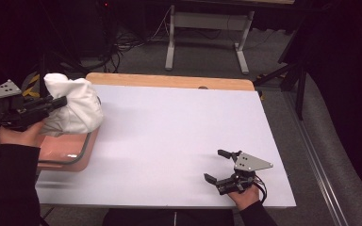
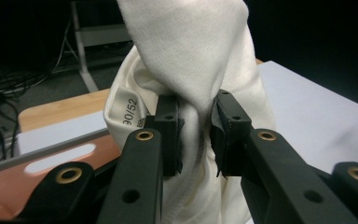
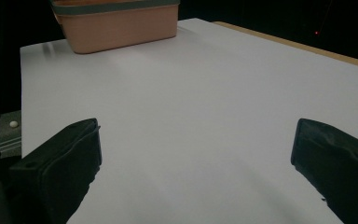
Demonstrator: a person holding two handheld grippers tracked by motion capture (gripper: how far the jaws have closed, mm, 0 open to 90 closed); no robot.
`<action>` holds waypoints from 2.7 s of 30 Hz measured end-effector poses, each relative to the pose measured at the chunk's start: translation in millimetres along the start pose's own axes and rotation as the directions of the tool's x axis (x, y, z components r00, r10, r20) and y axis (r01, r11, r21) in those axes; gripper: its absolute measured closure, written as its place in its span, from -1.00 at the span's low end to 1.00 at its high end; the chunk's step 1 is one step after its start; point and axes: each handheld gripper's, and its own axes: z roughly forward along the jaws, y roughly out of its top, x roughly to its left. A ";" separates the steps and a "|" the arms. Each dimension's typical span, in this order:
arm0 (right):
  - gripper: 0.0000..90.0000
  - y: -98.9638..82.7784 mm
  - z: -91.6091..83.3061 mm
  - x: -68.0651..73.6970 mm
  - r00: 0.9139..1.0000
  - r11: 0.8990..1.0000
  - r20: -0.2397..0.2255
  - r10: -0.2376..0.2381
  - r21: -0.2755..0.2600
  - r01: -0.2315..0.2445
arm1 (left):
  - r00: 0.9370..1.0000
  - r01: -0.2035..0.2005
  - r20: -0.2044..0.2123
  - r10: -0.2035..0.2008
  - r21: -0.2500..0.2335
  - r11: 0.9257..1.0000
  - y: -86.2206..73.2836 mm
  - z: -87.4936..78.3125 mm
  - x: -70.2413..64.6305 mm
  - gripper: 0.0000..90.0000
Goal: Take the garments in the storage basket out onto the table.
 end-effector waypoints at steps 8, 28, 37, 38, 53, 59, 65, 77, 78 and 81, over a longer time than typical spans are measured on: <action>-0.96 0.6 -3.7 -1.2 1.000 1.000 0.003 -0.001 -0.008 0.001 | 0.996 -0.043 0.080 0.043 -0.009 0.999 11.7 26.8 -30.6 0.66; -0.96 0.9 -8.9 -2.8 1.000 1.000 0.000 -0.001 -0.022 0.001 | 0.959 -0.095 0.268 0.092 0.001 0.995 17.6 99.7 -95.8 0.66; -0.96 0.8 -9.6 -1.8 1.000 1.000 -0.005 -0.002 -0.025 0.002 | 0.940 -0.115 0.325 0.102 0.022 0.993 10.5 130.7 -121.0 0.66; -0.96 0.8 -9.9 -1.9 1.000 1.000 -0.005 -0.001 -0.025 0.001 | 0.938 -0.116 0.330 0.102 0.023 0.993 9.5 134.4 -123.8 0.66; -0.96 0.3 -13.6 -4.9 1.000 1.000 0.010 0.003 -0.029 -0.003 | 0.911 -0.164 0.397 0.114 0.094 0.982 -13.6 187.3 -163.1 0.66; -0.96 0.1 -14.4 -6.2 1.000 1.000 0.014 0.008 -0.030 -0.008 | 0.902 -0.162 0.422 0.091 0.135 0.978 -24.0 208.5 -170.4 0.66; -0.96 0.0 -14.4 -6.4 1.000 1.000 0.014 0.009 -0.030 -0.009 | 0.892 -0.161 0.448 0.059 0.192 0.968 -37.2 228.9 -177.1 0.66; -0.96 -0.1 -14.4 -6.8 1.000 1.000 0.017 0.005 -0.023 -0.005 | 0.903 -0.148 0.430 0.021 0.264 0.953 -51.5 253.4 -174.6 0.64; -0.96 -0.1 -14.3 -6.7 1.000 1.000 0.016 0.002 -0.022 -0.002 | 0.904 -0.143 0.428 0.016 0.268 0.953 -52.1 254.7 -173.9 0.64; -0.96 0.3 -14.5 -6.2 1.000 1.000 0.016 0.000 -0.023 0.000 | 0.909 -0.138 0.417 0.012 0.275 0.951 -53.3 258.3 -172.1 0.63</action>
